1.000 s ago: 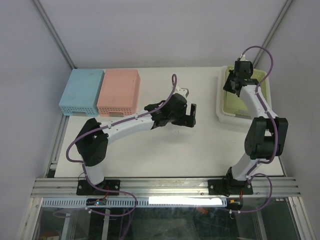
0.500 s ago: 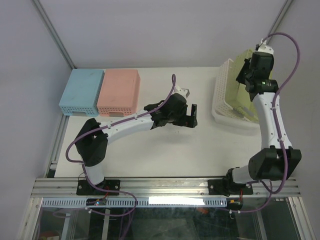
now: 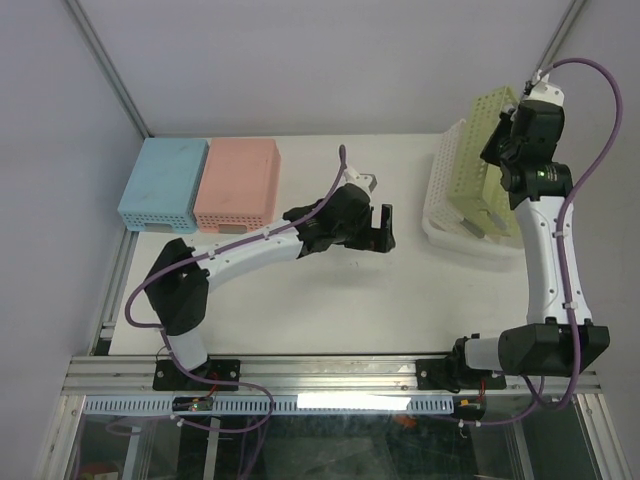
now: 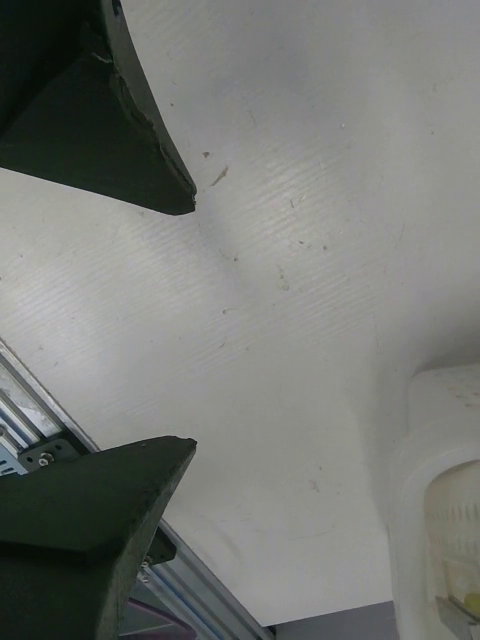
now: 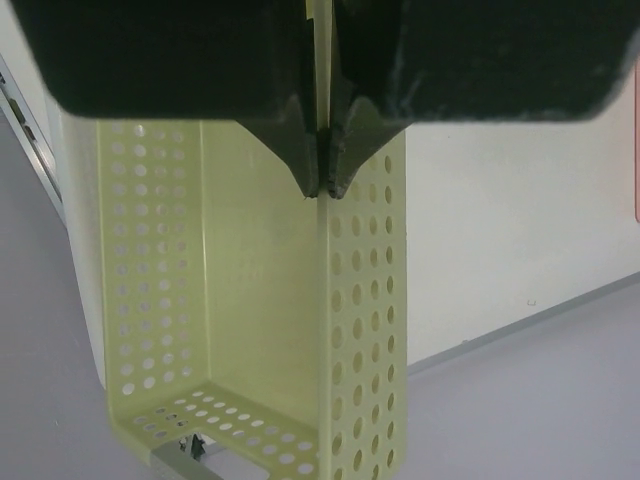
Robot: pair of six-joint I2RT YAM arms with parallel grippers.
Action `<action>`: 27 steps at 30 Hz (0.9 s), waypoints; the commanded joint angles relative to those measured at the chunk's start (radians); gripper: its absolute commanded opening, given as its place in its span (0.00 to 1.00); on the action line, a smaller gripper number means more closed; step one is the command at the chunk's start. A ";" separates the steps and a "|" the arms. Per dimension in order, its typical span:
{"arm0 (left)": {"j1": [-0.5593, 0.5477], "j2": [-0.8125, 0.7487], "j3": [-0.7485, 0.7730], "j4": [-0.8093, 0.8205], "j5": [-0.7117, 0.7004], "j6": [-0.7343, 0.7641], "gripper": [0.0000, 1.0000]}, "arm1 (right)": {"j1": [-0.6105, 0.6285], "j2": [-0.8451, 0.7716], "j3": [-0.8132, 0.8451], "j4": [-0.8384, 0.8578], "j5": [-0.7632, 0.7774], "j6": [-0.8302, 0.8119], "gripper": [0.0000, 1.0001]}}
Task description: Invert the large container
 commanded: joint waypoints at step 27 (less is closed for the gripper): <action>0.453 -0.797 -0.299 -0.268 -0.333 -0.402 0.99 | 0.474 0.072 -0.092 0.731 -0.555 0.669 0.00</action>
